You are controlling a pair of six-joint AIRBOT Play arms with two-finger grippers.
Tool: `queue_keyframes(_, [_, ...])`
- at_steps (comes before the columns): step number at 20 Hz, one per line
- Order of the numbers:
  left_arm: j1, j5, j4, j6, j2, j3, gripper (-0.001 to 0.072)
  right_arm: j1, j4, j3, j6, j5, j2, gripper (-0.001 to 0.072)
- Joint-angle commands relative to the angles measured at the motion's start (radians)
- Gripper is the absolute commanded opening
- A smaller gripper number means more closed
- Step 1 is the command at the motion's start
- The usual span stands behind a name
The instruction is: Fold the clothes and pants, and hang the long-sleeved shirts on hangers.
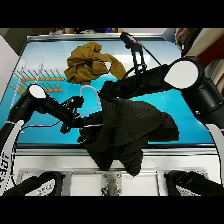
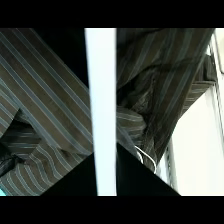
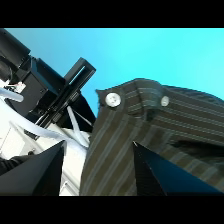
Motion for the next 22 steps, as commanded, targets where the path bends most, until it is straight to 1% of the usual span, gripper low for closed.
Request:
queue_keyframes(1, [0.000,-0.002,0.000,0.005,0.000,0.000,0.0017,-0.042,-0.009,0.001,-0.012,0.018,0.037,0.0472])
queue_keyframes(4, [0.000,-0.002,0.000,0.005,0.000,0.000,0.0017,-0.053,0.010,0.001,-0.062,0.019,0.051,0.0473])
queue_keyframes(5, [0.000,-0.003,0.000,0.005,0.000,0.000,0.0017,-0.054,0.024,0.001,-0.100,0.021,0.055,0.0473])
queue_keyframes(7, [0.000,-0.016,0.000,0.005,0.000,0.000,0.0017,-0.069,0.054,0.001,-0.224,0.055,0.074,0.0474])
queue_keyframes(8, [0.000,-0.022,0.001,0.004,0.000,0.000,0.0017,-0.095,0.087,0.001,-0.288,0.100,0.089,0.0475])
queue_keyframes(10, [0.000,-0.024,0.002,0.004,0.000,0.000,0.0017,-0.188,0.172,0.000,-0.415,0.229,0.124,0.0474])
queue_keyframes(11, [0.000,-0.024,0.001,0.004,0.000,0.000,0.0017,-0.244,0.209,-0.003,-0.454,0.279,0.145,0.0474])
queue_keyframes(14, [0.000,-0.024,0.001,0.004,0.000,0.000,0.0017,-0.451,0.372,-0.045,-0.616,0.394,0.230,0.0474])
queue_keyframes(15, [0.000,-0.026,0.001,0.004,0.000,0.000,0.0017,-0.518,0.403,-0.077,-0.649,0.414,0.263,0.0473])
queue_keyframes(17, [0.000,-0.029,0.001,0.005,0.000,0.000,0.0017,-0.652,0.403,-0.172,-0.730,0.434,0.338,0.0473])
queue_keyframes(18, [0.000,-0.031,0.001,0.004,0.000,0.000,0.0017,-0.724,0.408,-0.232,-0.777,0.429,0.373,0.0472])
queue_keyframes(19, [0.000,-0.032,0.001,0.005,0.000,0.000,0.0017,-0.793,0.436,-0.298,-0.851,0.422,0.403,0.0470])
queue_keyframes(20, [0.000,-0.034,0.002,0.005,0.000,0.000,0.0017,-0.859,0.507,-0.361,-0.914,0.409,0.427,0.0463])
queue_keyframes(21, [0.000,-0.034,0.002,0.005,0.000,0.000,0.0017,-0.927,0.597,-0.428,-0.991,0.403,0.444,0.0386])
queue_keyframes(22, [0.000,-0.037,0.002,0.005,0.000,0.000,0.0017,-0.976,0.640,-0.477,-1.083,0.404,0.451,0.0356])
